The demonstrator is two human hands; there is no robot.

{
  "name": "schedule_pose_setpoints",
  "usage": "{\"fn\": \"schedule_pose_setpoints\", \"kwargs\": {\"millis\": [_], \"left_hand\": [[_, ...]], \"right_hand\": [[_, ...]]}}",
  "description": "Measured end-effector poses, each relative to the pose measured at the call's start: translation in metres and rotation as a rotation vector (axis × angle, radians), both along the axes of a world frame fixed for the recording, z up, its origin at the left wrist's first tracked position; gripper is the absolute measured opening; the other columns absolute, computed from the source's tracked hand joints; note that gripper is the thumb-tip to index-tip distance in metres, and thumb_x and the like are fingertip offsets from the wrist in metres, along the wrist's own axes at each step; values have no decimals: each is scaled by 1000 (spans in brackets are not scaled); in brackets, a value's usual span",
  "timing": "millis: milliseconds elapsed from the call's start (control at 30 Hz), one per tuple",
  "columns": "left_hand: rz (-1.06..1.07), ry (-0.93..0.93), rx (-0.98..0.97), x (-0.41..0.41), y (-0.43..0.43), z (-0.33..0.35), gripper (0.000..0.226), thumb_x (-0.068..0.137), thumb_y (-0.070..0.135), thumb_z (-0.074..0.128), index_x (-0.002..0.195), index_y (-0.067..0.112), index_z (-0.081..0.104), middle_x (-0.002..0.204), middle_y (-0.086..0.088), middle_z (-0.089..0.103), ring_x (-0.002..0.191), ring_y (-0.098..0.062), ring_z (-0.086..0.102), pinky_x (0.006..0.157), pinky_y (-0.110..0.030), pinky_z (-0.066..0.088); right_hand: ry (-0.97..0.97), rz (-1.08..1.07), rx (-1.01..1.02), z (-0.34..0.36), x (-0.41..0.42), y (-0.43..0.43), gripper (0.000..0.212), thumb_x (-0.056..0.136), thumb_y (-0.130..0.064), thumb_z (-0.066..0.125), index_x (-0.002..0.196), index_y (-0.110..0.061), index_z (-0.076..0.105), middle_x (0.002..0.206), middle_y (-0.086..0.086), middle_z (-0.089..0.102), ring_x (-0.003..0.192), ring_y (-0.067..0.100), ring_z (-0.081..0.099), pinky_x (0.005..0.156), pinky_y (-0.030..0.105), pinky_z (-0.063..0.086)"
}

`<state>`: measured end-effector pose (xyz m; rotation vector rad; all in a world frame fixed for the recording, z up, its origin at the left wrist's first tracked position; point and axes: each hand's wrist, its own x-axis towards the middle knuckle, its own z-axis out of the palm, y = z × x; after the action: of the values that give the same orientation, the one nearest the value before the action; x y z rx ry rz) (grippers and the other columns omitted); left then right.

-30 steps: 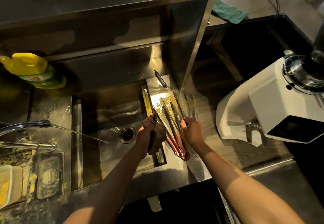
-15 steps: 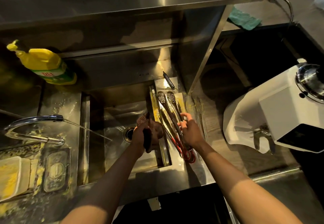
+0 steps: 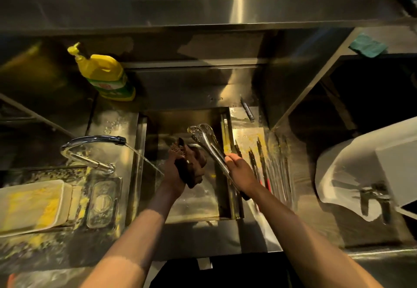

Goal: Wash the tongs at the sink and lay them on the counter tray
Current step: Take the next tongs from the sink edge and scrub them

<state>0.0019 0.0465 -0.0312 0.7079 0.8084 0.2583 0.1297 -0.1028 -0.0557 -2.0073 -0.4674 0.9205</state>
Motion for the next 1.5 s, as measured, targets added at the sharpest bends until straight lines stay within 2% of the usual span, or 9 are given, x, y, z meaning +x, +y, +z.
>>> {"fn": "schedule_pose_setpoints", "kwargs": {"millis": [167,300,433,700,800,1033,1133,1333,1500], "left_hand": [[200,-96,-77,-33,46,-1,28,90,29,49,82,10,67,73,-10,64,69,-24,62,73,-36,53],[151,-61,-117,-66,82,-12,27,99,32,46,98,15,66,90,-3,66,86,-19,63,88,-37,47],[98,19,-14,-68,95,-20,51,95,52,46,126,14,59,112,-2,69,105,-16,66,93,-37,52],[228,168,113,-65,145,-39,47,96,51,50,77,9,59,61,-5,68,53,-20,66,54,-31,56],[156,137,-76,-71,150,-49,72,72,73,62,104,8,69,101,-8,73,89,-33,71,86,-46,55],[68,295,-202,-86,150,-75,70,64,53,85,116,8,67,94,-7,74,79,-19,68,74,-38,54],[124,398,0,-76,129,-76,37,74,36,83,108,25,72,101,10,70,73,5,64,63,-14,52],[478,525,-44,-55,117,-67,50,62,53,85,85,13,68,78,-4,73,65,-20,68,60,-33,56],[139,387,-157,-58,121,-55,43,68,41,82,90,5,71,84,-16,76,74,-29,72,76,-42,59]], "right_hand": [[30,306,-52,2,-26,28,47,94,-68,47,122,-34,63,102,-10,71,97,9,66,88,35,53],[-12,486,-137,4,-40,57,52,98,-66,38,139,-38,51,88,-17,63,83,-3,58,78,28,46],[58,510,-161,8,-59,89,52,101,-65,29,140,-37,49,122,-3,64,112,13,59,97,36,46],[94,489,-289,-15,-80,104,76,86,-86,16,149,-46,32,122,-3,56,112,18,54,104,43,42],[133,482,-275,-10,-96,110,55,102,-64,22,149,-39,36,138,0,55,124,18,51,106,35,36],[110,492,-351,-16,-102,127,68,97,-72,21,156,-38,26,156,7,41,139,27,42,111,37,33],[30,495,-422,-18,-109,133,65,102,-65,21,156,-31,26,147,15,51,131,33,50,106,39,38],[-87,368,-427,-32,-125,127,58,103,-61,25,148,-27,39,135,16,60,122,32,56,104,42,44],[-104,308,-359,-34,-145,122,65,103,-60,22,154,-21,33,142,15,56,131,31,51,106,39,41]]}}
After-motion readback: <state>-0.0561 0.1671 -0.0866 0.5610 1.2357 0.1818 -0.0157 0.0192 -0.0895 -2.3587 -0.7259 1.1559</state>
